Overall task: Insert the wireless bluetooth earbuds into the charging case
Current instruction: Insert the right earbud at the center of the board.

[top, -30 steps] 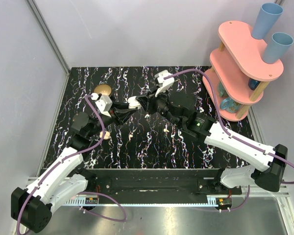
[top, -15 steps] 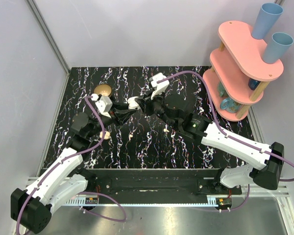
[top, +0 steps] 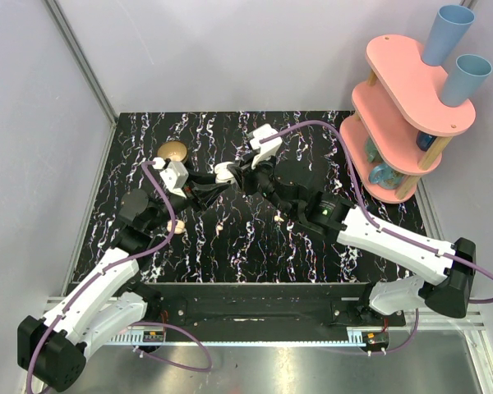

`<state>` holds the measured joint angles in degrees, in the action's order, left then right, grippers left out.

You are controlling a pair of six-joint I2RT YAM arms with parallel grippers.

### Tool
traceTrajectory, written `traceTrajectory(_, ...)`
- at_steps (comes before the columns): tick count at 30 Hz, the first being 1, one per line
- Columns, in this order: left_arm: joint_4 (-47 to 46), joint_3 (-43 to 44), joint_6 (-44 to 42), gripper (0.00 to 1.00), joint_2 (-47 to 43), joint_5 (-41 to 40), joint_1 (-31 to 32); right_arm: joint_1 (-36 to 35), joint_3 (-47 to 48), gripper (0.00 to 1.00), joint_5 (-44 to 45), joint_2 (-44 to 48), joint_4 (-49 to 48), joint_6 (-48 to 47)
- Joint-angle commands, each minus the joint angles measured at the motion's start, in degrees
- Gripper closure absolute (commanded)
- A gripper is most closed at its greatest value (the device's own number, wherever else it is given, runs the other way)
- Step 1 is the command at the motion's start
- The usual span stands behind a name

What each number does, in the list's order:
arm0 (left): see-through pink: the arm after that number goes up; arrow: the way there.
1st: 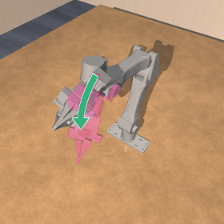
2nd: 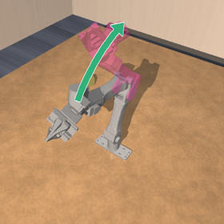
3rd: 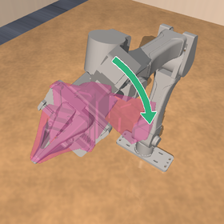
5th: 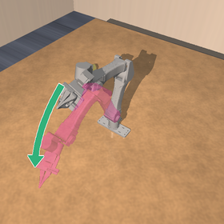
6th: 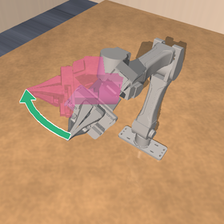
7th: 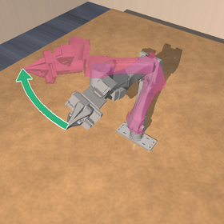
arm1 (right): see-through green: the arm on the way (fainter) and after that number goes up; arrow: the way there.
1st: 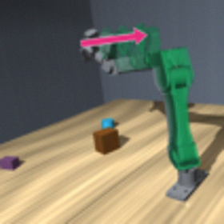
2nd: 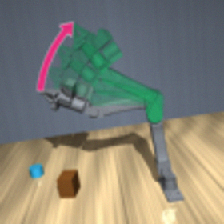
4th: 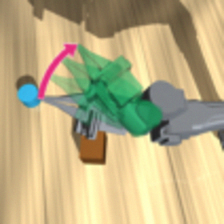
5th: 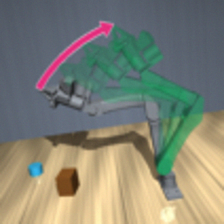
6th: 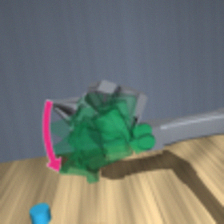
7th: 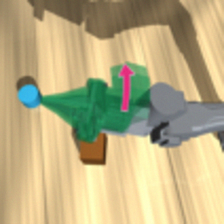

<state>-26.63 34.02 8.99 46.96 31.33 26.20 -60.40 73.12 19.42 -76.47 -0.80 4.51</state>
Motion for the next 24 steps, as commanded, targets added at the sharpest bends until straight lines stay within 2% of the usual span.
traceTrajectory(1,-3.8,0.4,-0.5,1.0,-1.0,-1.5,0.1,-1.8,-0.1,0.94,0.2,0.4,-0.8,-1.4)
traceTrajectory(13,-4.0,-0.4,0.0,1.0,-2.5,-4.2,0.2,-3.4,-1.1,0.94,3.7,0.9,0.4,-3.5)
traceTrajectory(24,-3.3,-0.3,0.2,1.0,-2.5,-3.1,0.2,-3.7,-0.3,0.94,4.8,1.1,0.1,-4.2)
